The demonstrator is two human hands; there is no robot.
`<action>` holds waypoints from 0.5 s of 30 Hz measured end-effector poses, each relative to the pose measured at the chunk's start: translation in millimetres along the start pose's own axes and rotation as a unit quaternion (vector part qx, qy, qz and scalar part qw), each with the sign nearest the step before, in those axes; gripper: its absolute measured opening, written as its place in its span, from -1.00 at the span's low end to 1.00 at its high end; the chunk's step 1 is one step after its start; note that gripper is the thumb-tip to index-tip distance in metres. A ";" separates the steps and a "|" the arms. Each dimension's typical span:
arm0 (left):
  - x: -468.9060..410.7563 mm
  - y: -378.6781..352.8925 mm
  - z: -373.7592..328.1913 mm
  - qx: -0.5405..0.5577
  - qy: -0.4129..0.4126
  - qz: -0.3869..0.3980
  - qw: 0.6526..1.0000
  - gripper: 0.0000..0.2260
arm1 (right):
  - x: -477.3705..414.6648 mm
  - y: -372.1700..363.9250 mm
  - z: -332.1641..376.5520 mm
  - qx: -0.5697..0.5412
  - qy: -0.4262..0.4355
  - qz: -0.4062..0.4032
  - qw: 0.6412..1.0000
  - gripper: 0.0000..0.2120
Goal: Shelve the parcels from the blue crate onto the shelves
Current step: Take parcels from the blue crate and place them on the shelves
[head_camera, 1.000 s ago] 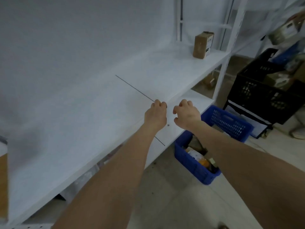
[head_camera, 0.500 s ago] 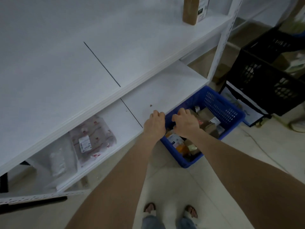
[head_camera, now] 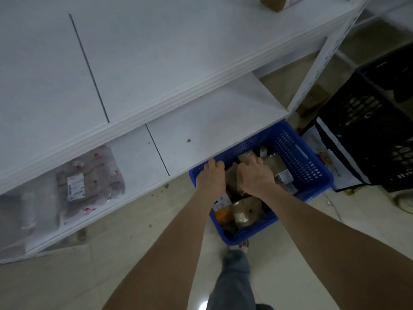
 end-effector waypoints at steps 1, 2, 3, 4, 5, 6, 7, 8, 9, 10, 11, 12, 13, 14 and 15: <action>-9.6 -6.6 -3.6 0.005 0.008 0.010 1.000 -0.65 | -9.8 -3.8 -9.0 0.003 0.001 0.006 1.000 -0.68; -18.3 -13.8 -6.2 0.009 0.014 0.021 1.000 -0.64 | -19.6 -8.0 -17.1 0.004 0.002 0.010 1.000 -0.65; -26.3 -21.2 -7.5 0.010 0.019 0.030 0.999 -0.64 | -28.4 -12.3 -23.5 0.006 0.004 0.013 1.000 -0.63; -33.4 -29.1 -8.5 0.014 0.026 0.041 0.999 -0.65 | -36.3 -17.2 -28.9 0.007 0.007 0.021 1.000 -0.60; -40.8 -36.7 -10.0 0.020 0.033 0.049 0.998 -0.67 | -44.1 -22.6 -34.6 0.003 0.009 0.030 1.000 -0.58; -48.8 -43.3 -11.8 0.025 0.039 0.054 0.997 -0.67 | -51.9 -27.8 -40.8 0.001 0.012 0.036 0.999 -0.56; -56.2 -49.5 -14.1 0.029 0.044 0.057 0.997 -0.68 | -59.0 -32.7 -47.5 -0.001 0.016 0.043 0.999 -0.54; -63.3 -55.4 -17.1 0.033 0.051 0.059 0.996 -0.68 | -65.6 -37.8 -55.0 -0.006 0.018 0.051 0.999 -0.53; -70.4 -62.4 -20.6 0.035 0.056 0.062 0.996 -0.68 | -72.4 -43.2 -63.5 -0.013 0.019 0.060 0.998 -0.52; -77.6 -70.7 -24.1 0.034 0.062 0.064 0.996 -0.68 | -79.5 -49.8 -72.8 -0.020 0.018 0.070 0.997 -0.51; -84.2 -79.5 -27.9 0.034 0.068 0.064 0.995 -0.68 | -86.3 -56.9 -82.6 -0.022 0.018 0.079 0.997 -0.51; -90.2 -87.7 -32.0 0.038 0.078 0.062 0.994 -0.67 | -92.8 -64.4 -92.6 -0.016 0.019 0.086 0.996 -0.52; -95.8 -96.6 -35.9 0.045 0.091 0.062 0.993 -0.64 | -99.1 -73.2 -102.5 -0.011 0.021 0.093 0.995 -0.52; -101.1 -106.3 -39.8 0.052 0.108 0.064 0.991 -0.61 | -105.2 -83.8 -111.4 -0.010 0.024 0.104 0.994 -0.51; -105.0 -117.7 -42.8 0.059 0.129 0.068 0.988 -0.58 | -110.3 -95.9 -119.4 -0.016 0.030 0.118 0.992 -0.47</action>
Point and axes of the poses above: each hand's wrist, its own x-axis away from the middle knuckle, its own y-axis out of the back of the hand, z = x × y, the point moved 9 cm from there along -x, towards the middle knuckle, and after that the axes turned 4 degrees about x, right-handed, at the moved point
